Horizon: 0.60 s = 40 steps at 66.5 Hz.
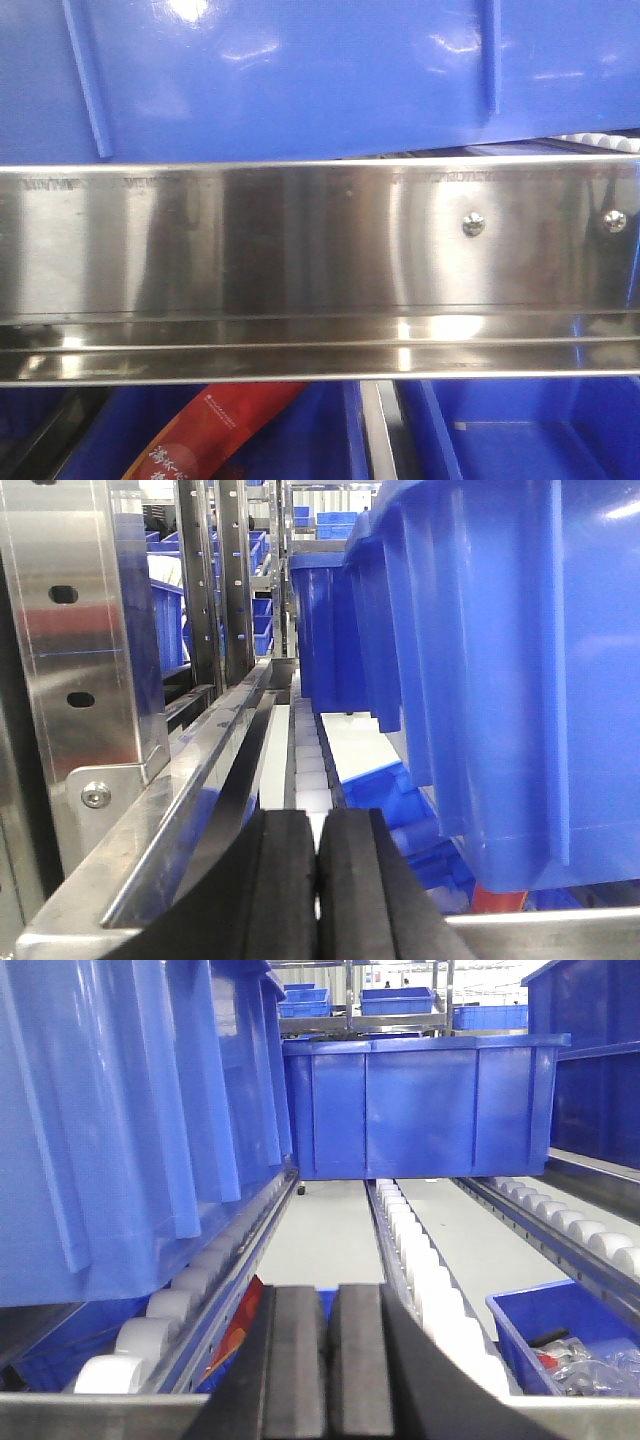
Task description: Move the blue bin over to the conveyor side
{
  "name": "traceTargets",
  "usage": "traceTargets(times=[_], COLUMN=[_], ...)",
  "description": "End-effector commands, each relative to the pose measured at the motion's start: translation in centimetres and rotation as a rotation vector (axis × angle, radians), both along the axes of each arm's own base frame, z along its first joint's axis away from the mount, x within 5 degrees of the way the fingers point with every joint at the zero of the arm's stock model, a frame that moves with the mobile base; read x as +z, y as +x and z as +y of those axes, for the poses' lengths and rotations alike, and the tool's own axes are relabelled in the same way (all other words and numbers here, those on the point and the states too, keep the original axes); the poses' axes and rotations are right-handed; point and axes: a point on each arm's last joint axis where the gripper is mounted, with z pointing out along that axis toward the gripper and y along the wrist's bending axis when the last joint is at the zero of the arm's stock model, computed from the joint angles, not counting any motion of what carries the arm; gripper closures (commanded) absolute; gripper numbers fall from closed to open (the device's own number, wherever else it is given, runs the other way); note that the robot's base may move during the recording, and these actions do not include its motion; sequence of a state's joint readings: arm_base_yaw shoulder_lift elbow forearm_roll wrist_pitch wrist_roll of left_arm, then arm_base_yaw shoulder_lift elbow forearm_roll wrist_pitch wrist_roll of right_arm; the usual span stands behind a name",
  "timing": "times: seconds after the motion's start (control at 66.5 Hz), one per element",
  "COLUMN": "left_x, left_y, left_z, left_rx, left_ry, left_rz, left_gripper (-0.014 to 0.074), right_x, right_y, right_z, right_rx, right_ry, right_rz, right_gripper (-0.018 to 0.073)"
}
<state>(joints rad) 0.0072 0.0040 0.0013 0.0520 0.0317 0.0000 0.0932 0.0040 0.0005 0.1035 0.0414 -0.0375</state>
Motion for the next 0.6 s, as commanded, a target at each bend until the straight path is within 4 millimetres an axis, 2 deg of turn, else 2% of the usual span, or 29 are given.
traceTargets(times=[0.0,0.587], left_x=[0.23,0.23], left_y=[-0.05,-0.05], left_z=[0.0,0.0], left_rx=[-0.001,-0.001], left_ry=[-0.006,-0.006], left_rz=[-0.024,-0.024], left_gripper=[0.061,0.061], right_x=[0.23,0.23], right_y=[-0.04,-0.04], right_z=[-0.05,-0.05], right_rx=[-0.008,-0.008], right_ry=[-0.008,-0.008], right_rz=[-0.027,-0.027], right_gripper=[0.0648,0.0648])
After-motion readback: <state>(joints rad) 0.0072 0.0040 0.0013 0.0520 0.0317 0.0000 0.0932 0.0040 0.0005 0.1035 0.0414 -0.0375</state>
